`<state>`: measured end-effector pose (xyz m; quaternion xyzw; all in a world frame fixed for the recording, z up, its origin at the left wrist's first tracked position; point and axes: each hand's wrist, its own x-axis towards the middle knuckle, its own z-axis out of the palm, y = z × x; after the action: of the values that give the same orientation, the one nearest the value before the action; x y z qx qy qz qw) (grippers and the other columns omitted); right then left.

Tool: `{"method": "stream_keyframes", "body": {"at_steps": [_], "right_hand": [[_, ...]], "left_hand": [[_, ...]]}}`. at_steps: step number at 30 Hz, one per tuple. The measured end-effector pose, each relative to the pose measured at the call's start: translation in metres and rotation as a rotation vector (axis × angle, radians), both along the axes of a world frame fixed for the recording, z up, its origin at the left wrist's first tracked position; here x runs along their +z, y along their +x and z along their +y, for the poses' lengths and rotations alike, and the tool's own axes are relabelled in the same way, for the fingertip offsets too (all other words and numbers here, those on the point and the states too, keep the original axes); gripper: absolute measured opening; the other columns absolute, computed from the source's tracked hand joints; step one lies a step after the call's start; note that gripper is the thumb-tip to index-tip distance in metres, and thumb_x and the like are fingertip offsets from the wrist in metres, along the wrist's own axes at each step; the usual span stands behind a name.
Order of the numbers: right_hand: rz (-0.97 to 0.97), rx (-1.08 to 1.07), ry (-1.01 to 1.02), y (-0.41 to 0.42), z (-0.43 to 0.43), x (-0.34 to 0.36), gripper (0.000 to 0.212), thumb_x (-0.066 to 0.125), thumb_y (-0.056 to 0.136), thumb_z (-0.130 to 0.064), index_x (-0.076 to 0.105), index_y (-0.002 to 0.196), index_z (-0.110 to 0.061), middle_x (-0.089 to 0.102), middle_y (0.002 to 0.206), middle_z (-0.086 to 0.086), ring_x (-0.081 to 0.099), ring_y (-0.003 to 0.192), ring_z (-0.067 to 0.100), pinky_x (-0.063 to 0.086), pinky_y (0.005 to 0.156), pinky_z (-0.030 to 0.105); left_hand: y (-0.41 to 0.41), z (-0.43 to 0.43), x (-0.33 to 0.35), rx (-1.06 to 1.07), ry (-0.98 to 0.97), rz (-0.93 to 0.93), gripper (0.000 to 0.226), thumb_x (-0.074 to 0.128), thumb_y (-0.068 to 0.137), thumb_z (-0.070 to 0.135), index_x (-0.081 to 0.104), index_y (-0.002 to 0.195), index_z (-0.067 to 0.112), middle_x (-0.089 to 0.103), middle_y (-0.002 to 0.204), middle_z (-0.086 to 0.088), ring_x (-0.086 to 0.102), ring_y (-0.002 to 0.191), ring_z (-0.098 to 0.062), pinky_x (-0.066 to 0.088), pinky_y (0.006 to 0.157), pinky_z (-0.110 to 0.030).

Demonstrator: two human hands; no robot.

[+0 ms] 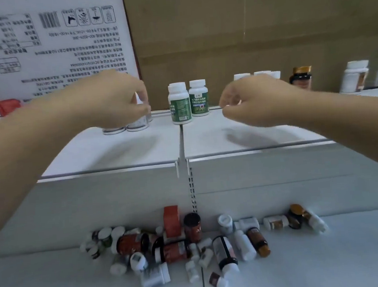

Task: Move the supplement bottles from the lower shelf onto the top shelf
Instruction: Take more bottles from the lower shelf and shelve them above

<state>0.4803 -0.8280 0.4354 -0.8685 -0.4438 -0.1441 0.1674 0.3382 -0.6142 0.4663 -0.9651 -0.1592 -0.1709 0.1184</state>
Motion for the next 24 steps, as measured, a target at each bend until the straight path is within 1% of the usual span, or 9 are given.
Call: {"method": "stream_keyframes", "body": {"at_steps": [3,6,9,10,13,15,17,20,24], "right_hand": [[-0.039,0.023,-0.002,-0.02,-0.044,0.007,0.012,0.055,0.089,-0.032,0.066,0.089,-0.029,0.064,0.085,-0.01,0.057,0.079,0.015,0.041,0.065,0.028],[-0.061,0.046,0.017,-0.042,-0.086,-0.008,0.009,0.057,0.085,-0.032,0.064,0.079,-0.031,0.063,0.077,-0.015,0.057,0.072,0.006,0.043,0.063,0.028],[-0.027,0.066,0.041,-0.065,-0.12,-0.04,0.007,0.059,0.08,-0.038,0.062,0.075,-0.035,0.06,0.071,-0.019,0.055,0.065,-0.002,0.037,0.061,0.017],[-0.001,0.066,0.029,-0.072,-0.128,-0.054,0.006,0.059,0.079,-0.04,0.061,0.075,-0.036,0.06,0.071,-0.019,0.055,0.065,-0.003,0.038,0.062,0.017],[0.064,0.044,-0.017,-0.087,-0.138,-0.109,0.007,0.056,0.079,-0.044,0.06,0.081,-0.039,0.058,0.079,-0.019,0.056,0.068,0.005,0.048,0.065,0.032],[0.101,0.009,-0.044,-0.093,-0.135,-0.153,0.02,0.052,0.079,-0.046,0.064,0.089,-0.034,0.06,0.084,-0.008,0.059,0.075,0.018,0.051,0.069,0.038],[0.131,-0.027,-0.065,-0.094,-0.128,-0.199,0.03,0.053,0.08,-0.044,0.069,0.096,-0.025,0.063,0.091,0.0,0.06,0.083,0.027,0.051,0.072,0.039],[0.217,-0.067,-0.12,-0.1,-0.108,-0.265,0.029,0.058,0.087,-0.038,0.067,0.111,-0.024,0.062,0.109,0.0,0.059,0.094,0.025,0.044,0.07,0.032],[0.326,-0.12,-0.145,-0.114,-0.064,-0.334,0.033,0.058,0.09,-0.036,0.063,0.12,-0.024,0.059,0.119,0.001,0.054,0.108,0.024,0.046,0.076,0.034]], "left_hand": [[-0.05,-0.015,-0.007,0.012,-0.058,-0.019,0.015,0.055,0.092,0.041,0.065,0.096,0.031,0.065,0.087,0.01,0.06,0.084,-0.021,0.048,0.078,-0.035],[-0.102,-0.026,-0.027,0.038,-0.145,-0.071,0.013,0.056,0.085,0.048,0.062,0.083,0.036,0.063,0.08,0.017,0.061,0.074,-0.012,0.052,0.076,-0.038],[-0.144,-0.03,-0.069,0.075,-0.202,-0.113,0.007,0.063,0.089,0.04,0.065,0.086,0.034,0.064,0.079,0.014,0.06,0.073,-0.01,0.052,0.072,-0.039],[-0.154,-0.032,-0.086,0.093,-0.224,-0.122,0.008,0.062,0.089,0.039,0.065,0.089,0.032,0.064,0.08,0.013,0.06,0.074,-0.012,0.052,0.072,-0.038],[-0.175,-0.036,-0.143,0.17,-0.25,-0.135,0.016,0.058,0.09,0.039,0.065,0.098,0.027,0.065,0.088,0.006,0.062,0.082,-0.022,0.05,0.073,-0.037],[-0.184,-0.034,-0.187,0.261,-0.244,-0.117,0.025,0.056,0.092,0.04,0.065,0.108,0.023,0.065,0.101,0.0,0.063,0.092,-0.027,0.051,0.077,-0.04],[-0.189,-0.031,-0.23,0.329,-0.302,-0.106,0.028,0.055,0.094,0.038,0.064,0.114,0.02,0.065,0.109,-0.004,0.062,0.098,-0.03,0.052,0.08,-0.043],[-0.19,-0.028,-0.29,0.398,-0.434,-0.107,0.033,0.055,0.096,0.036,0.061,0.124,0.02,0.063,0.119,-0.005,0.062,0.103,-0.031,0.052,0.082,-0.041],[-0.184,-0.006,-0.357,0.444,-0.617,-0.124,0.038,0.056,0.097,0.034,0.06,0.131,0.018,0.063,0.123,-0.006,0.061,0.106,-0.028,0.051,0.085,-0.04]]}}
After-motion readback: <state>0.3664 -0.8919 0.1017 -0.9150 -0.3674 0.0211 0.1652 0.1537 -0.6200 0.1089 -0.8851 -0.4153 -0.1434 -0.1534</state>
